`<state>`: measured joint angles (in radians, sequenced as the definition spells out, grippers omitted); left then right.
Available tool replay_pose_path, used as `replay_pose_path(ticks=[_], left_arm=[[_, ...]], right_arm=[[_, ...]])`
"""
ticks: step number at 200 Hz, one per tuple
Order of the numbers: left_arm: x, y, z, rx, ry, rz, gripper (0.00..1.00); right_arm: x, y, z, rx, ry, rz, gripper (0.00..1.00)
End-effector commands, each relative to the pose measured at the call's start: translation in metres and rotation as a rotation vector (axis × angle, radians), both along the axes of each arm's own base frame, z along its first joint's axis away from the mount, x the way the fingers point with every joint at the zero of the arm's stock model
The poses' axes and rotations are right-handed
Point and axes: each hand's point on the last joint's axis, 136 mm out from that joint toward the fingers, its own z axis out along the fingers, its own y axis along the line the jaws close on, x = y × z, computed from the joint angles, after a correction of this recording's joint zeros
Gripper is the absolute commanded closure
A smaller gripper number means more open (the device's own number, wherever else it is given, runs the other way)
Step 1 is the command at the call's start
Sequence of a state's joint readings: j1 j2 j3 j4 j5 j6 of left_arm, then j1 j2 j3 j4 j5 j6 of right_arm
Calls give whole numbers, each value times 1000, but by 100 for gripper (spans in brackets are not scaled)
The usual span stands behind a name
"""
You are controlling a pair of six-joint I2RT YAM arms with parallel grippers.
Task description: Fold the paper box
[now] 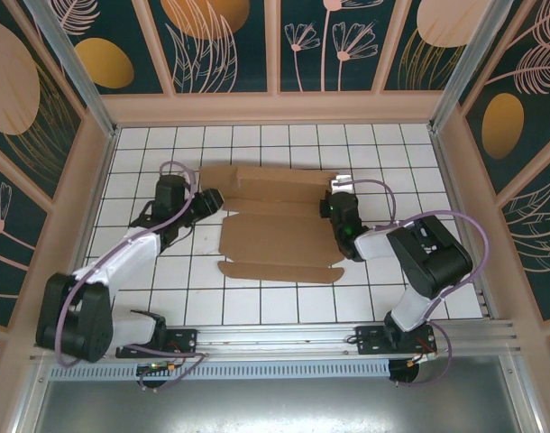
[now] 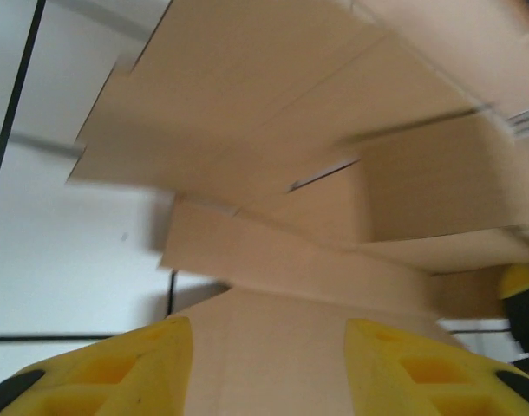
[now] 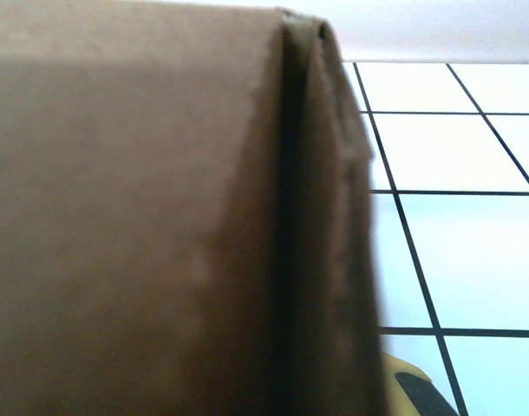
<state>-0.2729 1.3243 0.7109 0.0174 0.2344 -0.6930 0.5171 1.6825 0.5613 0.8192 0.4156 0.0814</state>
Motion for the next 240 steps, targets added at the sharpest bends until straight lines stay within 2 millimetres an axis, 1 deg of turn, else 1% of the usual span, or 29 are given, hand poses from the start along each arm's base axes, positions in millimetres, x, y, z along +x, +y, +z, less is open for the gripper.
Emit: replay_pose_path(ticks=[1, 22, 45, 68, 88, 97, 100, 106, 127, 163, 184, 200, 223, 240], left_arm=[[5, -8, -19, -18, 63, -28, 53], [18, -12, -32, 19, 102, -55, 53], [30, -18, -38, 32, 114, -81, 50], [35, -24, -49, 25, 135, -105, 46], [41, -24, -63, 56, 167, -114, 42], [44, -24, -60, 56, 158, -115, 39], [43, -24, -70, 60, 181, -116, 38], [43, -25, -73, 58, 189, -119, 37], [45, -33, -72, 19, 174, -144, 33], [49, -51, -71, -79, 152, -199, 34], [51, -57, -73, -118, 151, -208, 34], [52, -60, -70, -145, 137, -214, 34], [53, -63, -59, -170, 101, -225, 35], [57, -57, -56, -134, 87, -204, 35]], right_arm=[[-7, -2, -10, 51, 42, 16, 97], [-8, -1, -14, 68, 51, 26, 97], [-8, 3, -15, 79, 55, 40, 97], [-8, 4, -18, 83, 59, 48, 97], [-7, 7, -19, 89, 64, 57, 97], [-7, 8, -20, 92, 66, 62, 97], [-6, 9, -19, 93, 65, 64, 97], [-6, 10, -19, 97, 65, 67, 97], [-6, 13, -22, 109, 72, 78, 96], [-6, 16, -28, 132, 86, 83, 97], [-5, 17, -29, 133, 88, 85, 97], [-5, 17, -30, 132, 90, 86, 97], [-4, 19, -30, 133, 92, 93, 97], [-4, 20, -32, 126, 96, 98, 97]])
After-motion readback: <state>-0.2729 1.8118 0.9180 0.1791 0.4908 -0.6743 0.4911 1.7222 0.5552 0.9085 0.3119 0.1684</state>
